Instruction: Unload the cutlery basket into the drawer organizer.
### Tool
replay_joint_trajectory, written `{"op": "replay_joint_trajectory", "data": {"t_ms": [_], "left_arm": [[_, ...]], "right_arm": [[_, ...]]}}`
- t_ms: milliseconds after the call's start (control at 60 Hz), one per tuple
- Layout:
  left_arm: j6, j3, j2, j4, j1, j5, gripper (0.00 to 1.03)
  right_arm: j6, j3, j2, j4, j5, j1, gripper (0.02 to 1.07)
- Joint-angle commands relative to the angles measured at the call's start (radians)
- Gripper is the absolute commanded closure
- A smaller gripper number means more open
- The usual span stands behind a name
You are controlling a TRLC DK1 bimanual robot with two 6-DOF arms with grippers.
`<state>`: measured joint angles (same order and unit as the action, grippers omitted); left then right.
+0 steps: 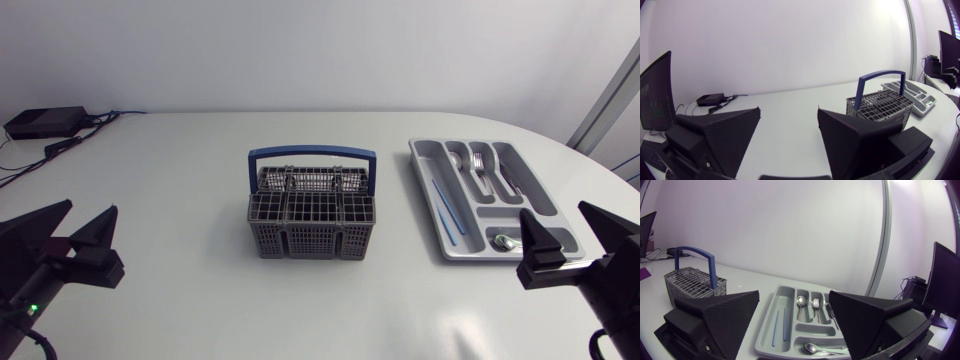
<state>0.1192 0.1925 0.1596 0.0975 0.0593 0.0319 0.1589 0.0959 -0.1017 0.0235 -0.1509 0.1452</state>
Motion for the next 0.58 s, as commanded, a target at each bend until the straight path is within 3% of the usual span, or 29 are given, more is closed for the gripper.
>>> {"op": "replay_joint_trajectory", "data": {"t_ms": [0, 250, 567], "left_arm": [[-0.051, -0.06, -0.042, -0.028, -0.019, -0.011, 0.05], [-0.118, -0.189, -0.157, -0.096, -0.058, -0.031, 0.05], [-0.119, -0.192, -0.16, -0.097, -0.059, -0.032, 0.05]], "right_arm": [[-0.064, -0.037, 0.028, -0.009, 0.035, -0.037, 0.07], [-0.157, -0.094, 0.1, -0.023, 0.148, -0.142, 0.07], [-0.159, -0.096, 0.102, -0.023, 0.151, -0.145, 0.07]]}}
